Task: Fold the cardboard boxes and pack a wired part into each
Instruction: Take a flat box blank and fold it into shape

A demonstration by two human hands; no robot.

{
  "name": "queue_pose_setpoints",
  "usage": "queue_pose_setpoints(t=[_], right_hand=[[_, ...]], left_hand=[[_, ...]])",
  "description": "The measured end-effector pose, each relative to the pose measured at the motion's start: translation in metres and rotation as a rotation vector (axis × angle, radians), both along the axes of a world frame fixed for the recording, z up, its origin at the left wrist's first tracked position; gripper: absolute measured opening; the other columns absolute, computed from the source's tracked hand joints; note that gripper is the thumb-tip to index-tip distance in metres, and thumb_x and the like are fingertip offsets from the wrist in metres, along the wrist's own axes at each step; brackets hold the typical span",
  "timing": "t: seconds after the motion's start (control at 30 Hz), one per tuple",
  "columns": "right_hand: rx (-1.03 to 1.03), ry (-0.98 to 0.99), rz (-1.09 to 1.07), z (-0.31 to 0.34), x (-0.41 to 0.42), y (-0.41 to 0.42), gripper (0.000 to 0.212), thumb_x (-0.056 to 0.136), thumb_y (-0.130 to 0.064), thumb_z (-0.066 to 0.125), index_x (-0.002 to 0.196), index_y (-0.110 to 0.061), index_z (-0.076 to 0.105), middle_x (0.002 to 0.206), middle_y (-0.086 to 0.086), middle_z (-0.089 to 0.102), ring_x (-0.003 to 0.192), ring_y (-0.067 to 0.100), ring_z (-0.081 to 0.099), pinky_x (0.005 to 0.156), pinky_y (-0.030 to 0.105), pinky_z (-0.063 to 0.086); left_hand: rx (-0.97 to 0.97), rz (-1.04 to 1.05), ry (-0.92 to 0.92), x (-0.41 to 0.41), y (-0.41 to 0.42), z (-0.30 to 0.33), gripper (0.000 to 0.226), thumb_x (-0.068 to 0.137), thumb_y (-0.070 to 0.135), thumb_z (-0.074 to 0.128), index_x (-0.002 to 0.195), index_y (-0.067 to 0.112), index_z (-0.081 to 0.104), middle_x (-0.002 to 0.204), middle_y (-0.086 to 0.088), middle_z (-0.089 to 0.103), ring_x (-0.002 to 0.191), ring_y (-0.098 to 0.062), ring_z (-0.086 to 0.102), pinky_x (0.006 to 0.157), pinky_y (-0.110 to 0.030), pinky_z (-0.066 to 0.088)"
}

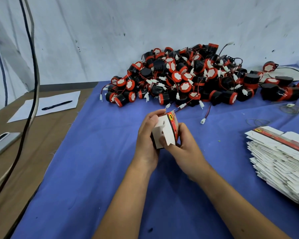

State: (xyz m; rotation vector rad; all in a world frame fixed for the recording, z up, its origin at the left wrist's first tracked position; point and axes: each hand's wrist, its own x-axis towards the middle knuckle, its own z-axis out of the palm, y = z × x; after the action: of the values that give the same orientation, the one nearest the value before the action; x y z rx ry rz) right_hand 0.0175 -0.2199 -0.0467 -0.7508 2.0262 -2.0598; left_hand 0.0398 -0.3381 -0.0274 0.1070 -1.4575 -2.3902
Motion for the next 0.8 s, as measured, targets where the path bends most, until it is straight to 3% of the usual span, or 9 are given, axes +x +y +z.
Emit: queue_pose_setpoints(t=[0.07,0.17,0.27,0.33,0.4,0.47,0.57,0.7,0.8], right_hand=[[0.032,0.014,-0.013,0.000,0.001,-0.001,0.027,0.092,-0.015,0.065,0.114,-0.018,0.050,0.109,0.010,0.061,0.101,0.025,0.061,0.089,0.044,0.056],[0.011,-0.032,0.076,-0.003,0.000,-0.001,0.034,0.086,-0.028,0.061,0.114,-0.017,0.046,0.102,0.005,0.057,0.092,0.012,0.056,0.083,0.035,0.053],[-0.071,-0.124,0.285,-0.002,-0.009,0.006,0.045,0.085,-0.032,0.061,0.127,-0.021,0.052,0.120,0.004,0.062,0.112,0.019,0.060,0.100,0.038,0.051],[-0.092,-0.132,0.326,0.003,-0.011,0.008,0.043,0.090,-0.042,0.060,0.130,-0.026,0.060,0.128,0.003,0.064,0.120,0.017,0.059,0.101,0.032,0.049],[-0.053,-0.068,0.222,0.008,-0.009,0.006,0.040,0.091,-0.059,0.056,0.122,-0.036,0.068,0.124,-0.008,0.068,0.125,0.009,0.057,0.100,0.025,0.048],[0.043,0.007,0.038,0.011,-0.010,0.009,0.048,0.081,-0.069,0.059,0.118,-0.040,0.069,0.121,-0.016,0.066,0.121,0.008,0.052,0.098,0.030,0.045],[0.013,0.105,0.025,0.016,-0.018,0.021,0.040,0.081,-0.051,0.072,0.115,-0.031,0.069,0.111,-0.009,0.070,0.094,0.018,0.056,0.078,0.033,0.042],[-0.129,-0.054,0.156,0.016,-0.013,0.019,0.038,0.084,-0.028,0.077,0.117,-0.016,0.062,0.097,0.000,0.073,0.078,0.010,0.063,0.057,0.017,0.044],[-0.190,-0.134,0.094,0.013,-0.012,0.014,0.038,0.084,-0.026,0.076,0.114,-0.008,0.061,0.085,0.004,0.068,0.069,0.017,0.056,0.052,0.021,0.040]], left_hand=[[-0.036,0.041,0.015,-0.001,0.004,-0.001,0.036,0.089,0.033,0.058,0.118,0.016,0.069,0.118,-0.009,0.073,0.098,-0.025,0.072,0.070,-0.038,0.060],[-0.215,0.202,0.066,-0.004,0.010,-0.006,0.015,0.102,0.022,0.059,0.112,0.023,0.069,0.114,-0.005,0.074,0.104,-0.028,0.072,0.072,-0.035,0.061],[-0.308,0.341,0.093,-0.007,0.006,-0.009,0.024,0.102,0.003,0.060,0.110,0.024,0.069,0.108,0.003,0.074,0.098,-0.015,0.073,0.072,-0.032,0.059],[-0.376,0.452,0.099,-0.008,0.000,-0.008,0.031,0.098,-0.008,0.061,0.111,0.019,0.067,0.108,0.003,0.073,0.098,-0.013,0.072,0.075,-0.036,0.059],[-0.474,0.473,0.141,-0.005,-0.002,-0.006,0.018,0.101,0.004,0.063,0.114,0.016,0.066,0.110,0.002,0.072,0.100,-0.018,0.071,0.079,-0.042,0.060],[-0.641,0.443,0.182,-0.001,-0.001,-0.004,0.016,0.102,0.025,0.061,0.117,0.020,0.066,0.108,0.006,0.072,0.097,-0.017,0.071,0.078,-0.036,0.059],[-0.807,0.422,0.186,0.000,-0.003,-0.003,0.026,0.101,0.036,0.057,0.123,0.024,0.066,0.111,0.008,0.073,0.101,-0.014,0.070,0.081,-0.031,0.058],[-0.915,0.352,0.315,-0.001,-0.002,-0.006,0.034,0.098,0.014,0.059,0.131,0.019,0.066,0.116,0.012,0.070,0.106,-0.013,0.070,0.084,-0.023,0.056],[-0.680,0.301,0.259,-0.001,0.001,-0.008,0.039,0.107,0.022,0.049,0.144,0.031,0.057,0.129,0.014,0.069,0.116,-0.015,0.068,0.094,-0.038,0.058]])
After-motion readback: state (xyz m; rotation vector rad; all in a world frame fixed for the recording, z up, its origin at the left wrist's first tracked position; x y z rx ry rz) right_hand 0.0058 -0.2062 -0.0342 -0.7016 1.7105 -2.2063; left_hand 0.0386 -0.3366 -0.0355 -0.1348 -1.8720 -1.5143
